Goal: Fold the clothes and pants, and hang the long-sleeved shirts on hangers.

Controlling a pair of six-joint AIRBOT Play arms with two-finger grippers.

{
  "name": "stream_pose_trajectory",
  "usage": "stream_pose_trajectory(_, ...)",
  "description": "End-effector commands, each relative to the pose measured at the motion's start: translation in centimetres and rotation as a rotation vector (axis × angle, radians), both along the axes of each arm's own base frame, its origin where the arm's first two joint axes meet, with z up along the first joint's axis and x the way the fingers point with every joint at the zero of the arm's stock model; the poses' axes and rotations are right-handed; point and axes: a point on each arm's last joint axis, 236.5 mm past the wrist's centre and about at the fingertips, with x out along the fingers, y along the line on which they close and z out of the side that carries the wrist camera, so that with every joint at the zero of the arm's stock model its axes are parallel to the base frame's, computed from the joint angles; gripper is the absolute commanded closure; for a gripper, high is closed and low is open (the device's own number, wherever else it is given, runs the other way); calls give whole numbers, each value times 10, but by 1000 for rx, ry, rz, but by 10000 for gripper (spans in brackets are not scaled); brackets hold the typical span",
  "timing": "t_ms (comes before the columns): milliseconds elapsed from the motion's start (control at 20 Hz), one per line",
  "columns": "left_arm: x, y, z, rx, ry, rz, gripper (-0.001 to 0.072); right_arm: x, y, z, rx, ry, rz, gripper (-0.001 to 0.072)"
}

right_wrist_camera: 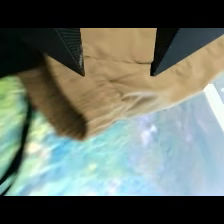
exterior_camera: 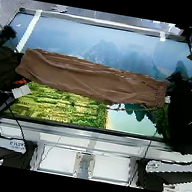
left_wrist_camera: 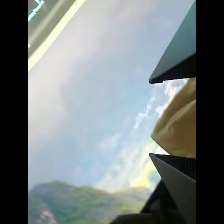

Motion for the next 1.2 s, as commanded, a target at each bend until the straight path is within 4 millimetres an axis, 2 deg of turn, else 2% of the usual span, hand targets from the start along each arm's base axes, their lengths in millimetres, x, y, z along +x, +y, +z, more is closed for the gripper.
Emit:
stream_pose_trajectory(0,-25,-46,64,130,-6,-135,193,-48,-29,32,-122,188,133,264)
stream_pose_trajectory(100,-37,-100,87,222,14,-282,193,-71,-43,45,-140,264,145,265)
stream_pose_trajectory(150,-40,-130,96,261,7,-353,193,-74,-45,46,-133,265,156,260)
stream_pose_trajectory(250,-43,-184,111,313,-26,-468,193,-75,-35,39,-65,236,257,243)
stream_pose_trajectory(300,-45,-208,113,334,-37,-522,193,-73,-26,33,17,211,298,185)
stream_pose_trajectory(400,-48,-254,111,383,-42,-631,193,-70,-12,18,162,180,360,146)
stream_pose_trajectory(450,-51,-275,108,409,-40,-685,193,-68,-8,6,210,182,379,90)
stream_pose_trajectory(550,-58,-306,104,444,-35,-762,193,-63,-8,-18,256,205,370,78)
stream_pose_trajectory(700,-68,-331,97,479,-12,-826,194,-63,-5,-52,299,236,403,46)
stream_pose_trajectory(800,-71,-338,92,475,5,-850,194,-67,-7,-66,301,262,417,45)
stream_pose_trajectory(850,-71,-339,90,473,10,-853,218,-67,-8,-70,293,265,419,45)
stream_pose_trajectory(1000,-69,-340,83,467,24,-856,232,-72,-23,-84,225,308,408,45)
stream_pose_trajectory(1150,-70,-341,74,462,54,-869,232,-84,-52,-100,98,382,396,45)
